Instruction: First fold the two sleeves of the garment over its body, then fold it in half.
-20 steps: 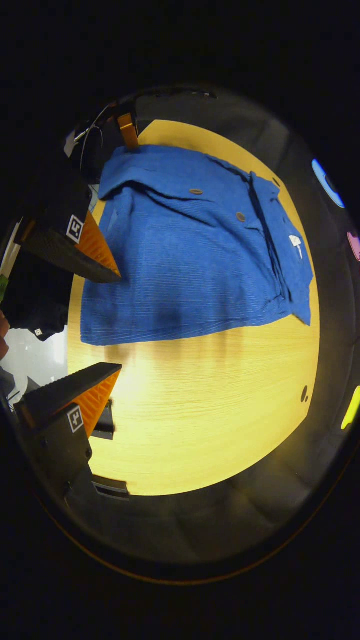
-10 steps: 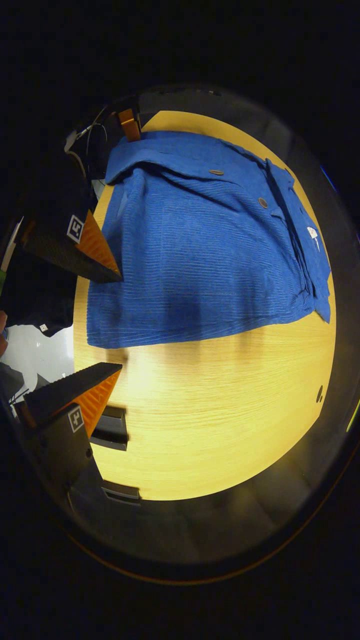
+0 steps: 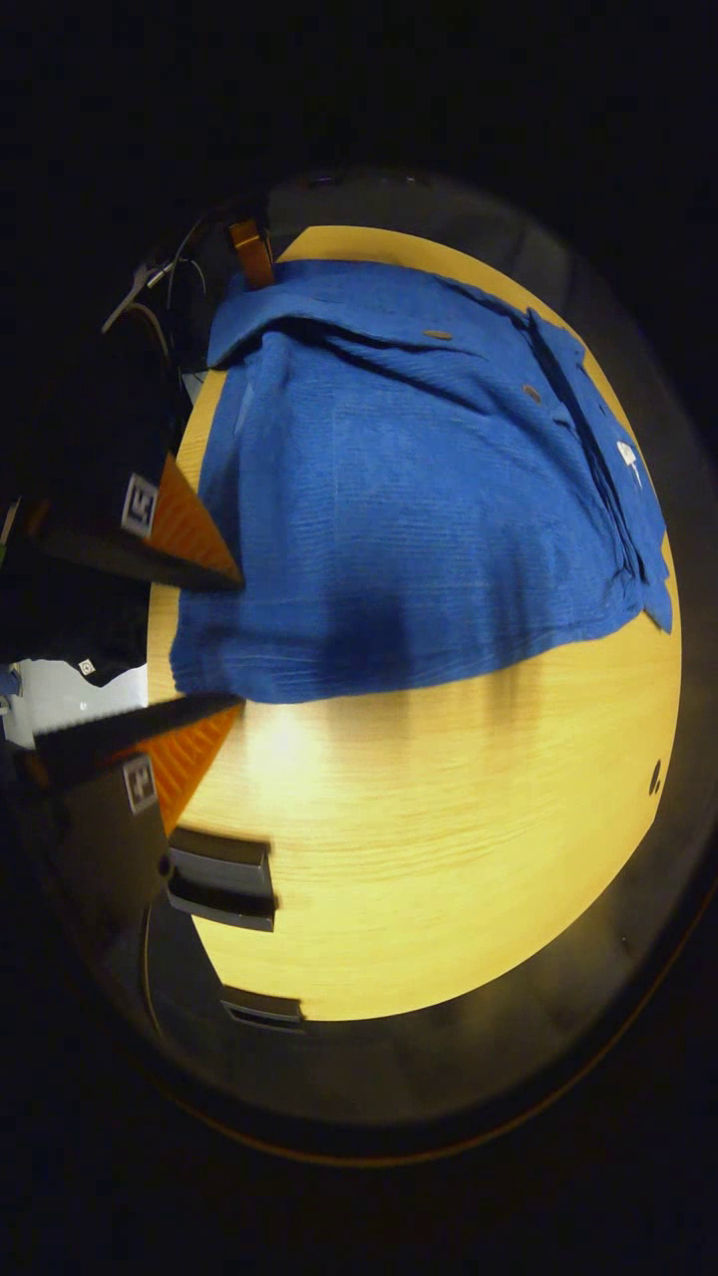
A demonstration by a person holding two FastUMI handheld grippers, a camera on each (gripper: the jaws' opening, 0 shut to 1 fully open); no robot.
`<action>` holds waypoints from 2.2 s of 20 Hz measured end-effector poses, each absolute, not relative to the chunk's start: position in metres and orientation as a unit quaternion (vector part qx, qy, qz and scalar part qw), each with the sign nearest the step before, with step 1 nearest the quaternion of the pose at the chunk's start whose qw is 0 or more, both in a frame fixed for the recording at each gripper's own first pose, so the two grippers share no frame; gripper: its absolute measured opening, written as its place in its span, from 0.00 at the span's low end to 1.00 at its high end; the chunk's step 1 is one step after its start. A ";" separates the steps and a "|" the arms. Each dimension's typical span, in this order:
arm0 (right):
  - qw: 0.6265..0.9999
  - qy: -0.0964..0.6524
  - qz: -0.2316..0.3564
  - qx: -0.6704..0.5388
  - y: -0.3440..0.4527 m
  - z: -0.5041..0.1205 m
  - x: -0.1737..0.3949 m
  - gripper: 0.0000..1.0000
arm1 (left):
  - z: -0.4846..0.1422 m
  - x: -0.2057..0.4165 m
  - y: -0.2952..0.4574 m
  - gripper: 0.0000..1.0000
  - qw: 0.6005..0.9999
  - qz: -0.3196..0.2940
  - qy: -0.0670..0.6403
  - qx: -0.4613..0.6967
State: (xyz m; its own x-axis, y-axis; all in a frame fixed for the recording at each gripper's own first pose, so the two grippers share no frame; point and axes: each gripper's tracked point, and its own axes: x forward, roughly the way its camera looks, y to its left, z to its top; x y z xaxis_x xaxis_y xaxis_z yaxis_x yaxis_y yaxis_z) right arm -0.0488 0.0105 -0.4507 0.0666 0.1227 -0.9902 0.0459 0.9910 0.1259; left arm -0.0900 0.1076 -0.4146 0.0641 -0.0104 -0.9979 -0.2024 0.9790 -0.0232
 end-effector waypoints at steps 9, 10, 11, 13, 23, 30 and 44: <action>0.741 0.667 0.016 0.080 0.017 -0.428 -0.037 0.03 | -0.377 -0.081 0.106 0.00 0.759 -0.002 0.645 -0.088; 0.748 0.658 0.014 0.084 0.020 -0.419 -0.031 0.03 | -0.367 -0.078 0.106 0.00 0.764 -0.009 0.639 -0.090; 0.755 0.650 0.015 0.088 0.023 -0.409 -0.025 0.03 | -0.357 -0.072 0.106 0.00 0.771 -0.016 0.630 -0.093; 0.772 0.629 0.018 0.087 0.027 -0.384 -0.011 0.02 | -0.338 -0.060 0.109 0.00 0.784 -0.032 0.613 -0.094; 0.858 0.508 0.023 0.074 0.028 -0.253 0.098 0.02 | -0.213 0.055 0.141 0.00 0.855 -0.096 0.501 -0.089; 0.904 0.419 0.026 0.077 0.030 -0.208 0.246 0.02 | -0.156 0.181 0.135 0.00 0.897 -0.091 0.421 -0.097; 0.853 0.511 0.039 0.102 0.046 -0.444 0.479 0.02 | -0.325 0.376 0.161 0.00 0.845 0.083 0.524 -0.069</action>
